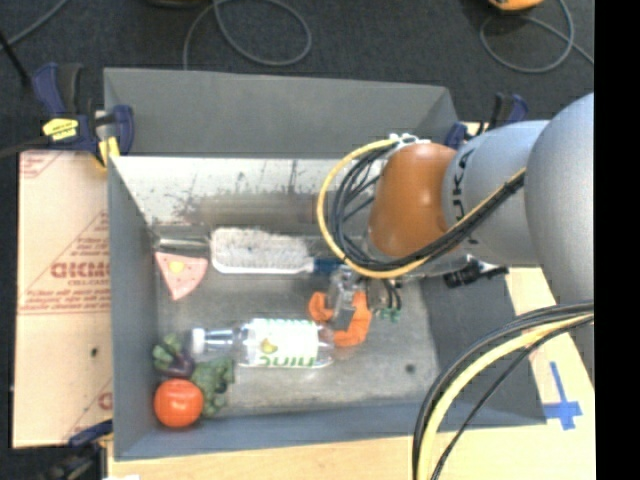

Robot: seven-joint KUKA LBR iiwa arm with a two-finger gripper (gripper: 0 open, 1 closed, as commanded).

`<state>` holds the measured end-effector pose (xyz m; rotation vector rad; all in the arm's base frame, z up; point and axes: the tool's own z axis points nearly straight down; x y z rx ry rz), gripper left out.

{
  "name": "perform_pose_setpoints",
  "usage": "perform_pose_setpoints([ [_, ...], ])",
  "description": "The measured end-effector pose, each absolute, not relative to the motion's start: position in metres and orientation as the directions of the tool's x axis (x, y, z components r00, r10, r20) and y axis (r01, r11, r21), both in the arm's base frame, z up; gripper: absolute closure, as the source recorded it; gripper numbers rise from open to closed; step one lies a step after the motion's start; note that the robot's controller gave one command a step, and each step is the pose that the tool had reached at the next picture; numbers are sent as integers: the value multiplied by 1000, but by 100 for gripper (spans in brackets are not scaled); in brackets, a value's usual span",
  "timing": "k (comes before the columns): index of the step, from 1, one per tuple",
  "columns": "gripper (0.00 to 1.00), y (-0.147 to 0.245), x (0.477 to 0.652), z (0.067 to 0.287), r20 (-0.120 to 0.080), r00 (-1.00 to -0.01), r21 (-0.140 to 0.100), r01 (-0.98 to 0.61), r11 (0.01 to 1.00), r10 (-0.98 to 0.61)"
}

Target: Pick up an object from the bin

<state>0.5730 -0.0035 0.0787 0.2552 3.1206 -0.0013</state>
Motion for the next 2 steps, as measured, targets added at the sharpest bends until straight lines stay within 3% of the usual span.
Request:
perform_pose_setpoints([
  [1, 100, -4, 573, 79, -11, -987, 0, 162, 987, 162],
  [2, 100, -10, 563, 189, -14, -992, -1, 127, 992, 127],
])
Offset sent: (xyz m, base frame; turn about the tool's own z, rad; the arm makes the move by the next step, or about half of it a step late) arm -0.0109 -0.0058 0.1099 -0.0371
